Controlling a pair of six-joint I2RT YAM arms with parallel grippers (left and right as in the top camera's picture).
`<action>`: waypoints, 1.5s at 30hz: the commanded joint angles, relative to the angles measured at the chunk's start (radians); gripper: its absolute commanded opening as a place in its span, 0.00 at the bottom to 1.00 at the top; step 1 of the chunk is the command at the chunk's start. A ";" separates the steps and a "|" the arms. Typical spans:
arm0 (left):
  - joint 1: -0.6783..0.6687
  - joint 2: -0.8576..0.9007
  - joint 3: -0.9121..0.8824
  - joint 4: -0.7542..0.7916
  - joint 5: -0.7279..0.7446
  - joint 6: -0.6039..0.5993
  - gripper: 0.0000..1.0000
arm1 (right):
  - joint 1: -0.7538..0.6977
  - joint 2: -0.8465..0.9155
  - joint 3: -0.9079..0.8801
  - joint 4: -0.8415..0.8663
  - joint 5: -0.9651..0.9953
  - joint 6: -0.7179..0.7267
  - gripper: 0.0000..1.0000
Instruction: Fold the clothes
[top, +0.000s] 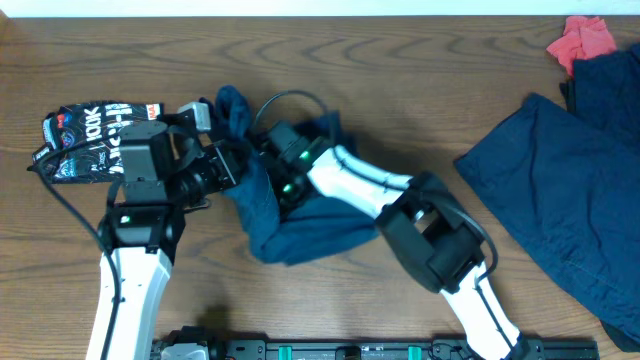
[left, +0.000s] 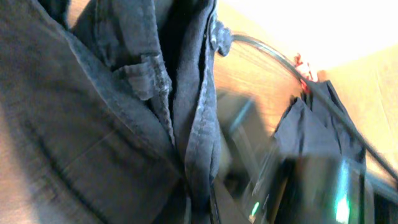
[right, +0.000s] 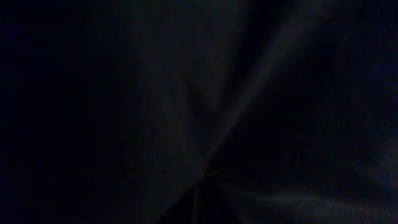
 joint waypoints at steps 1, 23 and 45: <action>-0.033 0.031 0.029 0.047 0.011 -0.023 0.06 | 0.016 0.018 -0.008 -0.008 0.062 0.045 0.02; -0.245 0.245 0.028 0.058 0.007 -0.020 0.06 | -0.358 -0.199 -0.181 -0.329 0.551 0.080 0.01; -0.352 0.313 0.052 0.225 -0.147 -0.003 0.74 | -0.400 -0.304 -0.246 -0.398 0.636 0.167 0.03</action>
